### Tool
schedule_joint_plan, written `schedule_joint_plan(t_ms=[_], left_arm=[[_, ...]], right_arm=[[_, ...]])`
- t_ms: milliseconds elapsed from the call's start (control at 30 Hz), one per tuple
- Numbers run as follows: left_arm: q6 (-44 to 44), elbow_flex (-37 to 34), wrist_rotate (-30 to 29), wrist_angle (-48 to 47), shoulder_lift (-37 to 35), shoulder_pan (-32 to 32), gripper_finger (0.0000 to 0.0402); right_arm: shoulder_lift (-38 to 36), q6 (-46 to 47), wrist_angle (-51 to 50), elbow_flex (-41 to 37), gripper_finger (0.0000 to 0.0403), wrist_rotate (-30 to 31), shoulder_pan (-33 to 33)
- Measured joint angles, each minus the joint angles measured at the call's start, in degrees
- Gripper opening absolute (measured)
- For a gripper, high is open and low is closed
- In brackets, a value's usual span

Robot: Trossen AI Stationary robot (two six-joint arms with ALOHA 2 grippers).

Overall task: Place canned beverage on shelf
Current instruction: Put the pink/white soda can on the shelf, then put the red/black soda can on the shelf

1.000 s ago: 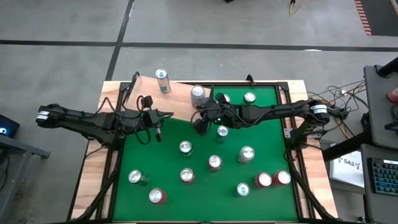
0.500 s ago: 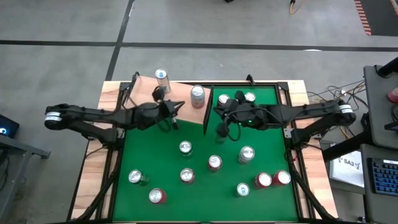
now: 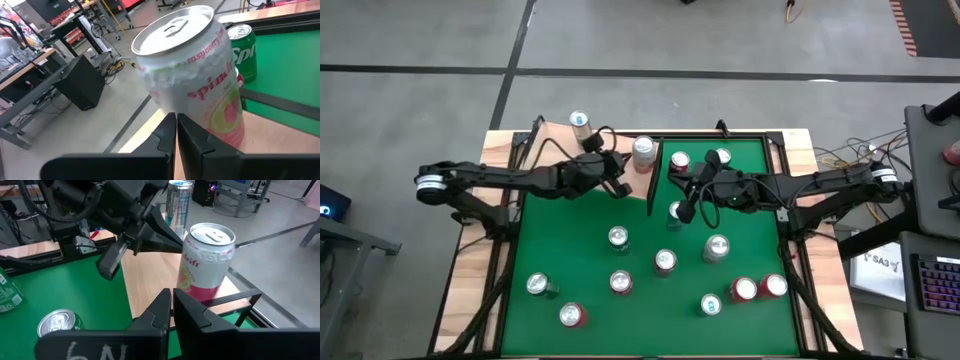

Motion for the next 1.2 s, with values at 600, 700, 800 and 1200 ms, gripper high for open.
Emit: schedule_joint_plan(t_ms=[600, 700, 800, 1200], left_arm=[[-3.42, 1.74, 0.21, -4.22, 0.67, -0.66, 0.0000], [-2.41, 1.74, 3.30, -4.87, 0.03, -1.60, 0.0000], [-0.75, 1.70, 10.50, -4.45, 0.41, -1.78, 0.0000], [-0.54, 1.63, 9.11, -1.15, 3.25, -0.35, 0.0000]], right_arm=[[0.06, 0.00, -0.19, -0.60, 0.0011, -0.02, 0.00], [0.07, 0.31, -0.15, -0.60, 0.0011, -0.04, 0.00], [0.07, 0.44, -0.19, -0.64, 0.0011, -0.04, 0.00], [0.24, 0.90, -0.26, -0.75, 0.0011, -0.04, 0.00]])
